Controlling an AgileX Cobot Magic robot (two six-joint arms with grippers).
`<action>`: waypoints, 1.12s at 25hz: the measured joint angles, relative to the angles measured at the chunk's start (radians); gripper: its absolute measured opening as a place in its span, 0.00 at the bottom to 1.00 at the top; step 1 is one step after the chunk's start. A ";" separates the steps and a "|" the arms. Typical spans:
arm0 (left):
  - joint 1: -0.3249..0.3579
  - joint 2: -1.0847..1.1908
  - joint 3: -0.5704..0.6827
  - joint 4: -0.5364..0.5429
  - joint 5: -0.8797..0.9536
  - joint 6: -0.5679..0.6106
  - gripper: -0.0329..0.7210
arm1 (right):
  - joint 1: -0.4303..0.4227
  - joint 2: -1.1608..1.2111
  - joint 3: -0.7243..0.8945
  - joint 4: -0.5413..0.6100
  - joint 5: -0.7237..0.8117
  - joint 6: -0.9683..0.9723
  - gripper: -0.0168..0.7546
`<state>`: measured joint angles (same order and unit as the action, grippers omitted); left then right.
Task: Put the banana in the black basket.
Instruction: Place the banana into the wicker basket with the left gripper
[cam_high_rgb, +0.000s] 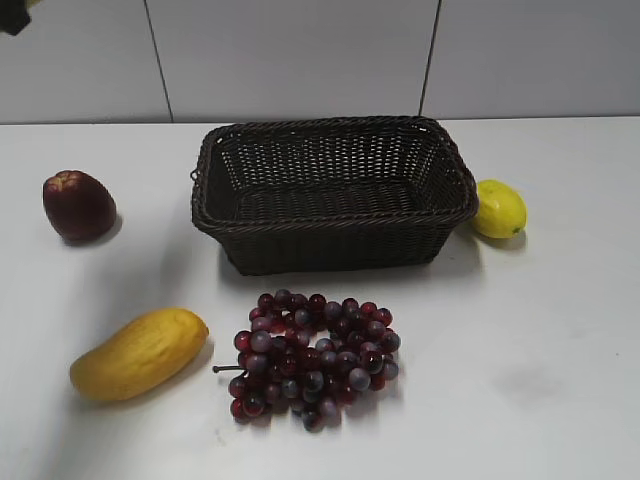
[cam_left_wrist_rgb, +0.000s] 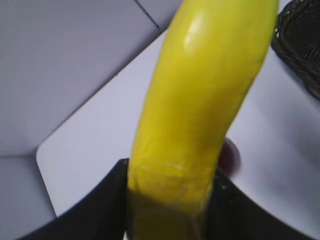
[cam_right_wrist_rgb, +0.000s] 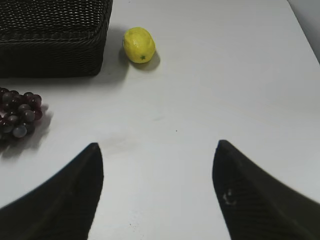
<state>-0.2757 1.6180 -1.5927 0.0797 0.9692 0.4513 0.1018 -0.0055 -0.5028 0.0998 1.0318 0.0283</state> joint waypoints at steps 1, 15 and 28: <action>-0.029 0.020 -0.023 0.034 0.000 0.001 0.58 | 0.000 0.000 0.000 0.000 0.000 0.000 0.69; -0.416 0.357 -0.203 0.484 -0.204 0.006 0.58 | 0.000 0.000 0.000 0.000 0.000 0.000 0.69; -0.454 0.559 -0.204 0.469 -0.303 0.009 0.58 | 0.000 0.000 0.000 0.000 0.000 0.000 0.69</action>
<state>-0.7295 2.1771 -1.7967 0.5485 0.6657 0.4602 0.1018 -0.0055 -0.5028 0.0998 1.0318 0.0283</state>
